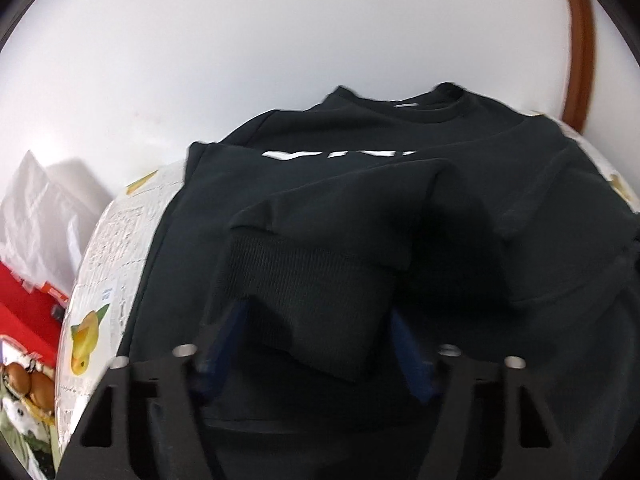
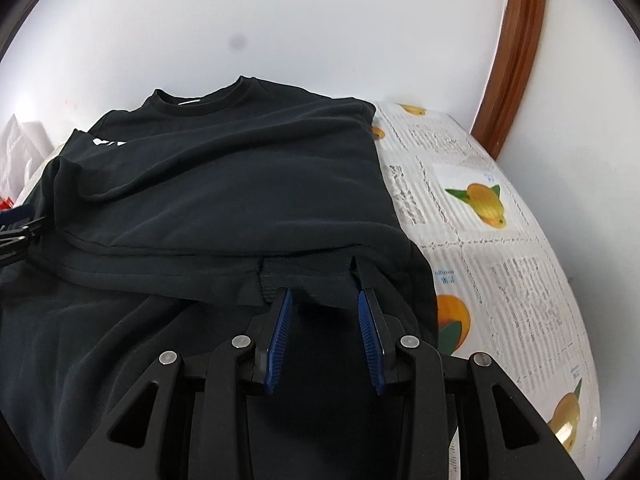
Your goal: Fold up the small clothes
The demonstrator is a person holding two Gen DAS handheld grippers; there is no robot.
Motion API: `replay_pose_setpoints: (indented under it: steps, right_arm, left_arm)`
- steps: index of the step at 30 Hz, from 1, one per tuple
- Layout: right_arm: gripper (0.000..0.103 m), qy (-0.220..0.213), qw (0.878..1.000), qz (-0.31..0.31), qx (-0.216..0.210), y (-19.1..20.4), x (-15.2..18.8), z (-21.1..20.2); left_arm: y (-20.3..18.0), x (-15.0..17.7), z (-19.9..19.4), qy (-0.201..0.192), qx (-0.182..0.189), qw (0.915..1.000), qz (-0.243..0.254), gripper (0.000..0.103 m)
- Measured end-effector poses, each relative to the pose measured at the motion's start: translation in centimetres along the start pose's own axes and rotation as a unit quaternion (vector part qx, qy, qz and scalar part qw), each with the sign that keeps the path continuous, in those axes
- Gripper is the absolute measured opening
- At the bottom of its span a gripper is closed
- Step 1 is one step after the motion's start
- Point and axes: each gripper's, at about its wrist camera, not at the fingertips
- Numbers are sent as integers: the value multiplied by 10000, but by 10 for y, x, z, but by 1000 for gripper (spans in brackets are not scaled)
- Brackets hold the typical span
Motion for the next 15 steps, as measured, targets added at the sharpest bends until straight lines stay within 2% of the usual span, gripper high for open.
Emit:
replay_pose_setpoints:
  steps: [1, 2, 5, 10, 13, 15]
  right_arm:
    - [34, 14, 10000, 15, -14, -1, 1, 1]
    - [34, 26, 10000, 31, -18, -2, 1, 1]
    - [34, -12, 10000, 16, 16, -3, 1, -3]
    - [34, -129, 9999, 1, 88, -1, 0, -15]
    - [34, -175, 9998, -32, 117, 2, 2, -22]
    - [34, -194, 9997, -78, 158, 5, 2, -26]
  left_arm:
    - [4, 0, -2, -4, 100, 9999, -61, 49]
    - [6, -1, -4, -17, 197, 9998, -81, 28]
    - [21, 1, -25, -141, 246, 9996, -82, 18]
    - [59, 14, -48, -223, 357, 9988, -241, 18]
    - [76, 30, -44, -22, 787, 9957, -485, 25]
    - [84, 42, -43, 60, 930, 9934, -668, 33]
Point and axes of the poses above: each gripper's, at about its wrist camera, not at the fingertips, and z roughly the way its jaws point, y to its left, x to its underside, and after that the axes turned 11 degrees about z, right-handed
